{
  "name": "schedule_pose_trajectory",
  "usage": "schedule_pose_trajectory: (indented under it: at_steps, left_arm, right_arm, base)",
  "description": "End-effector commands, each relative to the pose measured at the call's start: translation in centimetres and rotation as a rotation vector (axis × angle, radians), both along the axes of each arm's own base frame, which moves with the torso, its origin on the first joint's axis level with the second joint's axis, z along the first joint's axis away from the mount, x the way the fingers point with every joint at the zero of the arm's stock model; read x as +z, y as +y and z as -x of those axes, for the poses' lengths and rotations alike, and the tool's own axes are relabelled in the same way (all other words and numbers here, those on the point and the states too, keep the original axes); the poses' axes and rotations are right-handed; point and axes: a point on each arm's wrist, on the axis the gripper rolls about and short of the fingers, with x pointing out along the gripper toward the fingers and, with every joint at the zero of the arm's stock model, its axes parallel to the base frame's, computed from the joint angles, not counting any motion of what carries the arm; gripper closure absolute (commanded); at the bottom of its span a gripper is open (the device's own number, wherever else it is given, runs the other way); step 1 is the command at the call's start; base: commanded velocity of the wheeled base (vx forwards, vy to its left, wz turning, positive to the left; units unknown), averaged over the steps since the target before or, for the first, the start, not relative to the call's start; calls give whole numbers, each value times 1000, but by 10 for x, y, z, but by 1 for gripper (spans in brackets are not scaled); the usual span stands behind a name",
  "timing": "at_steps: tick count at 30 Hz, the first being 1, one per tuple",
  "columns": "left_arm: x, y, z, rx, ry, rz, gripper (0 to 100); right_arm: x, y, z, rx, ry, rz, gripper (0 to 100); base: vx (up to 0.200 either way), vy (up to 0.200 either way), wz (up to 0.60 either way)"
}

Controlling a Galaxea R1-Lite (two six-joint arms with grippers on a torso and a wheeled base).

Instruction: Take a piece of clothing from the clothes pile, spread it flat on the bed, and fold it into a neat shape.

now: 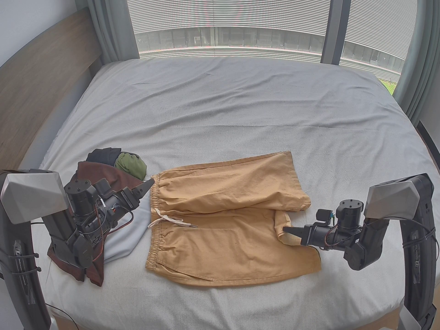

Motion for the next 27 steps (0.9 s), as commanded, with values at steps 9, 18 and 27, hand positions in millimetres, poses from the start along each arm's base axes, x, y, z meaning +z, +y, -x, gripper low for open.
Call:
schedule_pose_trajectory:
  at_steps: [9, 18, 27]
  left_arm:
    - [1, 0, 0, 1, -5, 1, 0]
    - [1, 0, 0, 1, -3, 2, 0]
    - [1, 0, 1, 1, -2, 2, 0]
  right_arm:
    - [7, -53, -28, -151, -4, 0, 100]
    - [11, -69, -37, -194, -34, -3, 100]
    - [10, -69, -43, -198, -52, -5, 100]
  base:
    - [0, 0, 0]
    - [0, 0, 0]
    - [0, 0, 0]
